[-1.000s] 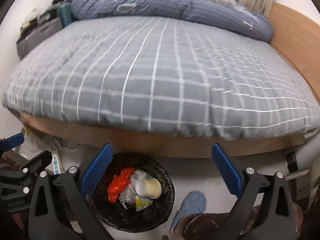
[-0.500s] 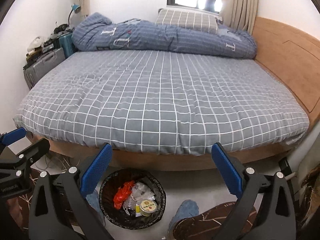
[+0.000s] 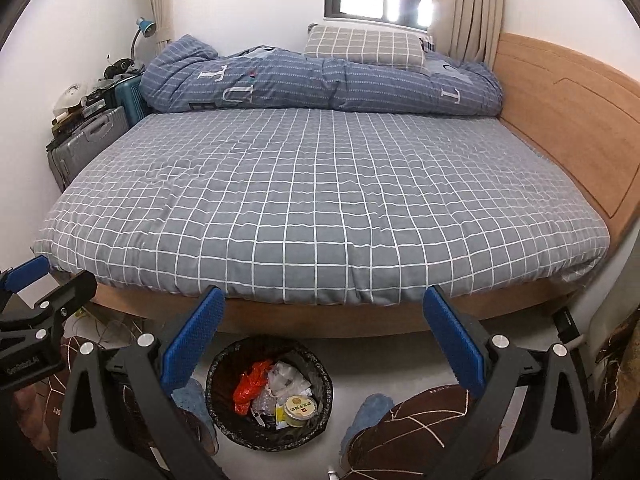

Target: Collect trash

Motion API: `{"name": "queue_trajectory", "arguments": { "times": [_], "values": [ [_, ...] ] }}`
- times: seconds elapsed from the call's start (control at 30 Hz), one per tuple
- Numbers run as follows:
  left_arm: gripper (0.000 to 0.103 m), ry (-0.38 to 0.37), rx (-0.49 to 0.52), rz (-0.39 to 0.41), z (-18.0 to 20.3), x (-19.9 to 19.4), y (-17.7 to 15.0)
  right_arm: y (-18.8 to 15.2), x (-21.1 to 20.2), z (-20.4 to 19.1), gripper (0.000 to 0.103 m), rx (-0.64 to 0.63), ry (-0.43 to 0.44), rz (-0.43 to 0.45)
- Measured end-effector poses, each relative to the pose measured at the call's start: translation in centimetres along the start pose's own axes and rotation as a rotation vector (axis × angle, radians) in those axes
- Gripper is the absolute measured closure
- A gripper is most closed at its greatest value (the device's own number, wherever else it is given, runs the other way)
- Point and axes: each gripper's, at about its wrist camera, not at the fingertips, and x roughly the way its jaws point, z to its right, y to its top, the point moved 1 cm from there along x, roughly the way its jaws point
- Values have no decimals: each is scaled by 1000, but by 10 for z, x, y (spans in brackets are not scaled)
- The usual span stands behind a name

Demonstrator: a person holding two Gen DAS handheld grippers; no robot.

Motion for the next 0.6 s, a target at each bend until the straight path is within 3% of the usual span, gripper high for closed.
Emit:
{"name": "queue_trajectory", "arguments": {
  "times": [0.2, 0.6],
  "values": [
    [6, 69, 34, 18, 5, -2, 0, 0, -2, -3, 8, -11, -1, 6],
    [6, 58, -2, -4, 2, 8, -3, 1, 4, -4, 8, -17, 9, 3]
  ]
}}
